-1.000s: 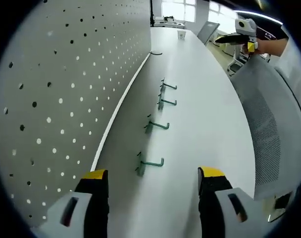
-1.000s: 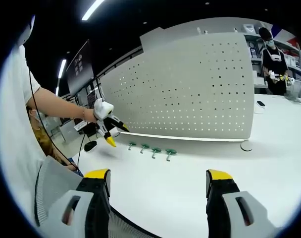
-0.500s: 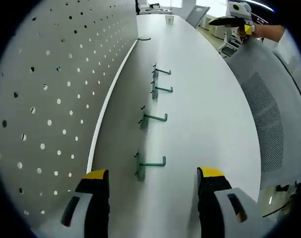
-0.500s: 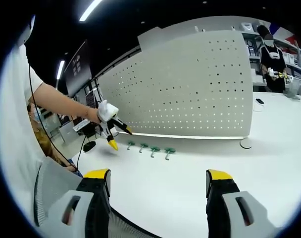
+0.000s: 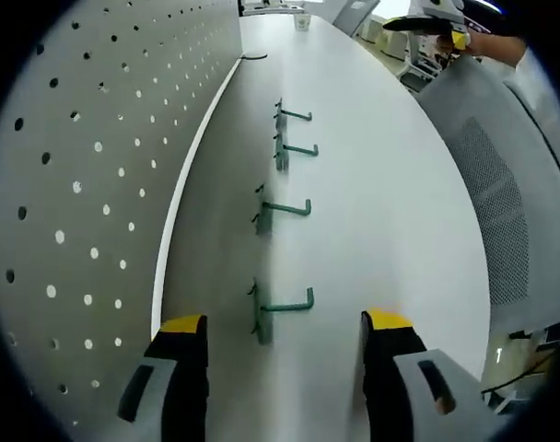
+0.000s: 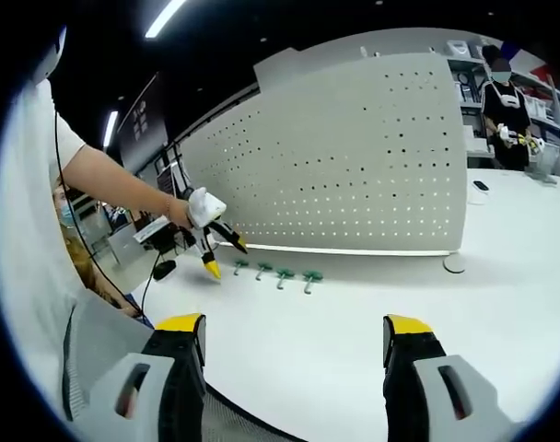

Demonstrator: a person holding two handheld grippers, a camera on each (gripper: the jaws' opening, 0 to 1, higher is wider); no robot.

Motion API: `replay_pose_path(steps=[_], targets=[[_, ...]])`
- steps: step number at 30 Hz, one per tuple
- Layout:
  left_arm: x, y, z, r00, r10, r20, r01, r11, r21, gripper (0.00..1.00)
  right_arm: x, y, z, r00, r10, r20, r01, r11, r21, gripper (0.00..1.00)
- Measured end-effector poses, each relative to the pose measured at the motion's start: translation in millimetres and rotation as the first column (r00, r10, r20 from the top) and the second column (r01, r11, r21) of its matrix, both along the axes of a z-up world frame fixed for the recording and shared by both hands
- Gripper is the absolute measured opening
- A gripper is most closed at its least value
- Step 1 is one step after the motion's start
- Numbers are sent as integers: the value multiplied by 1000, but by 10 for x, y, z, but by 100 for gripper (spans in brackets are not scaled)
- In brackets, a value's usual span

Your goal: Insert the hook assembly into the mounting plate slot until the hook locks in place.

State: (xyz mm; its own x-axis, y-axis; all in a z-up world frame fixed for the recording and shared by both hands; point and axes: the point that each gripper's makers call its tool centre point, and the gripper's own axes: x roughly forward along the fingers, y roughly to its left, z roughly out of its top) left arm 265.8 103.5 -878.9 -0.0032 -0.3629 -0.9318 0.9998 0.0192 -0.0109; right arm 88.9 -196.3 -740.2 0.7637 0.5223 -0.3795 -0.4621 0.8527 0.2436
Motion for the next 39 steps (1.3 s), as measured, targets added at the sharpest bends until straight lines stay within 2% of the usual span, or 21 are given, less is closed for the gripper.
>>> replay_pose_path(steps=[5,15,25,29,39], targets=[[-12,-5,-39,1000,-25,4,25,1000,3,66,-8,-15,1,1000,-8,0,8,1000,3,76],[6,-5,-38,1000,-15,19,15,1000,-14,61,-7,-10,2,1000,-18,1,18,1000,13,75],[50,20,-24,999,32,23,-32,999,5,37,-6,-6,24,1000,-17,9,17,1000,14,75],[80,37,-25,998,51,33,-52,999,14,22,-13,-10,31,1000,-18,12,18,1000,17,74],[142,50,-33,993,102,60,-104,994,31,8,-17,-41,47,1000,-20,15,20,1000,16,74]])
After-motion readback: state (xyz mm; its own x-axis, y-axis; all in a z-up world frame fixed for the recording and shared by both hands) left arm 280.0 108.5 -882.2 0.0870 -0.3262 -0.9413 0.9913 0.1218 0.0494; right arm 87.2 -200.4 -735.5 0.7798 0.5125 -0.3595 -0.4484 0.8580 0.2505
